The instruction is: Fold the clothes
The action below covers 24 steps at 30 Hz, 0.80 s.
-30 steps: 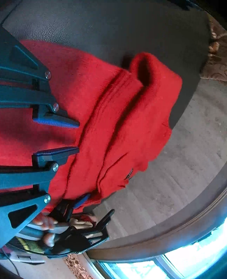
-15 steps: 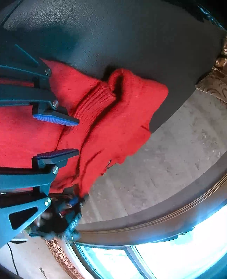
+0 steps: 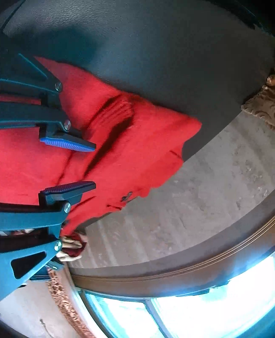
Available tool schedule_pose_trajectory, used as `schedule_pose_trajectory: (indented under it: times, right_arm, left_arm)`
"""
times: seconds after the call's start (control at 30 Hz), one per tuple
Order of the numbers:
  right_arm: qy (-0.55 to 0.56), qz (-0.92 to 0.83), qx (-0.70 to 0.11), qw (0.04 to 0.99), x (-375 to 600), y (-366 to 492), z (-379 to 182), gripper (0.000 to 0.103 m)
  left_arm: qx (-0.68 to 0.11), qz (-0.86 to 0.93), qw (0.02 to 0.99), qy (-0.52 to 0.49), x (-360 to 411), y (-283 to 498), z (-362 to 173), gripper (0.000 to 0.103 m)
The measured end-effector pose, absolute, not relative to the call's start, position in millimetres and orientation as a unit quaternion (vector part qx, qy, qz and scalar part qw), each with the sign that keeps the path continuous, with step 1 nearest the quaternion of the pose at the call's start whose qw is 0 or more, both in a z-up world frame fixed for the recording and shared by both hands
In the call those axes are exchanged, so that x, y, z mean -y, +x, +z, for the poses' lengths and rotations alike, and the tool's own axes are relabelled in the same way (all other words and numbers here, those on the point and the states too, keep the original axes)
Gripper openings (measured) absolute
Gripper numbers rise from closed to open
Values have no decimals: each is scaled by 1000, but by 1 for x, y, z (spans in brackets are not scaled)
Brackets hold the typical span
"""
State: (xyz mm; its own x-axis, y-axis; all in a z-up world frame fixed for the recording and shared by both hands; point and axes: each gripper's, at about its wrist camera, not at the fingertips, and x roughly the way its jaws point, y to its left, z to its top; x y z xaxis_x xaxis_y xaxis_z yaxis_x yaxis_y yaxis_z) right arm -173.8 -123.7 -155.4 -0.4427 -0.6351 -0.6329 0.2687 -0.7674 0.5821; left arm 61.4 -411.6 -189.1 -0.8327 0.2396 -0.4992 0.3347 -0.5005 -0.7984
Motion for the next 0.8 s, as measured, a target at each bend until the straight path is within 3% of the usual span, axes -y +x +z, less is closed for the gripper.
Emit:
schedule_pose_trajectory:
  times: [0.1, 0.23, 0.33, 0.4, 0.43, 0.47, 0.53, 0.7, 0.8]
  right_arm:
    - [458, -822, 205, 271, 115, -174, -168, 13]
    - [456, -780, 314, 291, 100, -181, -178, 31]
    - [448, -742, 408, 287, 86, -186, -187, 30]
    - [445, -734, 437, 269, 80, -190, -188, 24]
    - [446, -743, 422, 266, 82, -192, -184, 15]
    - [447, -752, 405, 264, 84, -193, -180, 13]
    - [432, -778, 360, 279, 91, -195, -159, 11]
    - [345, -846, 219, 343, 102, -171, -89, 11]
    - [396, -848, 169, 309, 102, -173, -115, 11]
  left_arm:
    - [-510, -810, 46, 284, 419, 54, -189, 29]
    - [-549, -784, 58, 284, 433, 46, -202, 30]
    - [-584, -757, 63, 286, 442, 42, -214, 31]
    - [-586, -758, 62, 280, 443, 39, -213, 27]
    - [-569, -771, 67, 278, 442, 38, -207, 24]
    - [-551, -785, 72, 275, 441, 37, -201, 17]
    - [-523, -805, 74, 271, 439, 35, -191, 11]
    - [-474, -828, 53, 296, 428, 31, -183, 10]
    - [-450, -830, 52, 326, 420, 28, -189, 9]
